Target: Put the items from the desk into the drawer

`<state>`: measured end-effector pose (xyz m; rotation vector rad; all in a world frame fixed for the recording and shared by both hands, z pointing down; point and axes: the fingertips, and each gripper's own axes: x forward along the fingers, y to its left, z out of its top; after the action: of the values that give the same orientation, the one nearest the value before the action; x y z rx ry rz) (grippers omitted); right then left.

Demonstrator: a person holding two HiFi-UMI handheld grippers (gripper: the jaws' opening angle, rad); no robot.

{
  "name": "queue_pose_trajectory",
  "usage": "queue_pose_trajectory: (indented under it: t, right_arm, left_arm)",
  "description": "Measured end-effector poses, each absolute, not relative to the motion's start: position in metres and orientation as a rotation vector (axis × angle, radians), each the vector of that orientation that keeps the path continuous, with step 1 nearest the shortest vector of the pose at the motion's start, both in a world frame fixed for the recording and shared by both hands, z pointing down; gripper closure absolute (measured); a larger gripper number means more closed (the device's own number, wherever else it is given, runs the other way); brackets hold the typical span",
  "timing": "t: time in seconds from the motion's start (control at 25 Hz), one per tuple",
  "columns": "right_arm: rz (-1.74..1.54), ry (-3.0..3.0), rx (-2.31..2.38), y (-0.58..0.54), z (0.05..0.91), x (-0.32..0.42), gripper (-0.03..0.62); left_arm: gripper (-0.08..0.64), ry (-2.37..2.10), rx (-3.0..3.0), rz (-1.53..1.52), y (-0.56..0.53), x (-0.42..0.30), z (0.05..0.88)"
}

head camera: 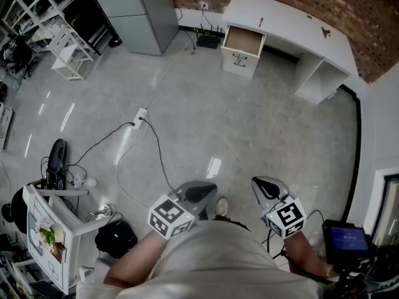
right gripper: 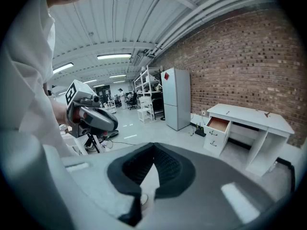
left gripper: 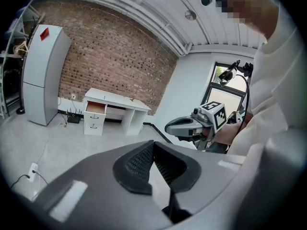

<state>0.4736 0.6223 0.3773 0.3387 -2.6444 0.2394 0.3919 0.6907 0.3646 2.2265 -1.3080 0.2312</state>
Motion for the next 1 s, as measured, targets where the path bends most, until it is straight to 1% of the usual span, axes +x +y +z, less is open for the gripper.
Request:
queue_pose_trajectory:
  t: [0.16, 0.32, 0.72, 1.0]
  right_arm:
    - [0.217, -2.645, 0.360, 0.607, 0.378, 0.467, 0.591]
    - [0.193, -2.646, 0.387, 0.579, 0.379, 0.442, 0.591]
    - [0.171, -2.615, 0.483, 0.487, 0.362, 0.318, 0.589]
    - [0.201, -2.614, 0.609, 0.425, 0.355, 0.247, 0.553]
  left_arm:
    - [0.552, -1.322, 2.234, 0.219, 0.681, 0.376, 0.361]
    - [0.552, -1.325, 2.252, 0.224, 0.653, 0.342, 0.366]
    - [0.552, -1.228, 2.351, 0.192, 0.552, 0.217, 0.352]
    - [0.518, -1.165, 2.394, 0.260, 0.495, 0.141, 0.361]
